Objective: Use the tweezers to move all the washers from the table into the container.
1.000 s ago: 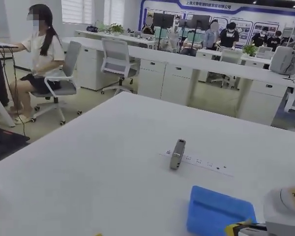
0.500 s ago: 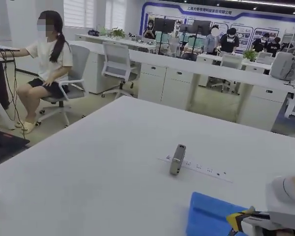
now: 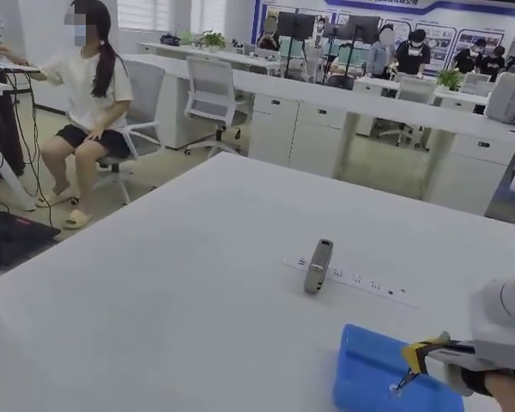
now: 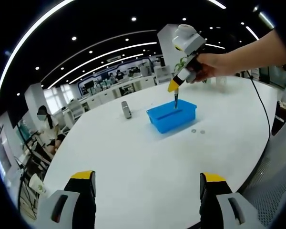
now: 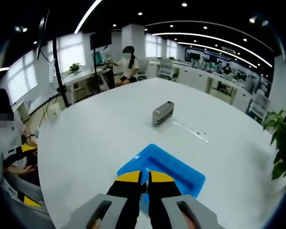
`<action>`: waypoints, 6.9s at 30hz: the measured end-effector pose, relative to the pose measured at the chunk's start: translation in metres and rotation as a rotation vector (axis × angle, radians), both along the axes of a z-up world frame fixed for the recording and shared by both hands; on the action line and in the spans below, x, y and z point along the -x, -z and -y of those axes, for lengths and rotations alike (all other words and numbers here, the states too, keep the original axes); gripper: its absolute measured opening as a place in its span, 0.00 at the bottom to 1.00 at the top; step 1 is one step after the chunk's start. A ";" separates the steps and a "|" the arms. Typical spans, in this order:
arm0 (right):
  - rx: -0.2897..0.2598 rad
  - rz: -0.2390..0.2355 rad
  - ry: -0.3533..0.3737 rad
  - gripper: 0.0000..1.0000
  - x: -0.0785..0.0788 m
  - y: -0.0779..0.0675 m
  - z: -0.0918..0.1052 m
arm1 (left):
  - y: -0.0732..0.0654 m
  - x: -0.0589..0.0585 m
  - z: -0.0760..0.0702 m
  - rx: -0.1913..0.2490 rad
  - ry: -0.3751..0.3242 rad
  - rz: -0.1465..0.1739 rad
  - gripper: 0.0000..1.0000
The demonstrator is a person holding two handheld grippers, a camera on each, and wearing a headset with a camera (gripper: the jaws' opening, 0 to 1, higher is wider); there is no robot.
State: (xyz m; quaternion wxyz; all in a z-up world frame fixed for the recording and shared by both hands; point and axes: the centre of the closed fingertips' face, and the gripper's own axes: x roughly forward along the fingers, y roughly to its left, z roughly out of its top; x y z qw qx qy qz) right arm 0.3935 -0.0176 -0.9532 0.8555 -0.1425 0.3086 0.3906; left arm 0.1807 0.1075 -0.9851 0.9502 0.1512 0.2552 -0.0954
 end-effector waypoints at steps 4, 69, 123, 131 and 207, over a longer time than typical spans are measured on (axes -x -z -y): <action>0.008 -0.008 0.005 0.01 -0.007 0.009 0.000 | 0.001 0.000 0.000 -0.003 0.002 -0.009 0.92; -0.030 -0.013 0.002 0.02 0.000 0.007 0.001 | -0.001 0.001 -0.004 0.013 -0.026 -0.004 0.91; 0.108 -0.113 -0.015 0.02 0.051 0.079 0.029 | -0.004 0.000 -0.005 0.016 -0.026 0.013 0.90; 0.084 -0.146 0.035 0.01 0.051 0.079 0.035 | -0.007 -0.001 -0.006 0.022 -0.032 0.025 0.90; 0.085 -0.012 0.135 0.01 -0.019 0.027 0.053 | -0.002 0.000 -0.004 -0.010 -0.023 0.004 0.90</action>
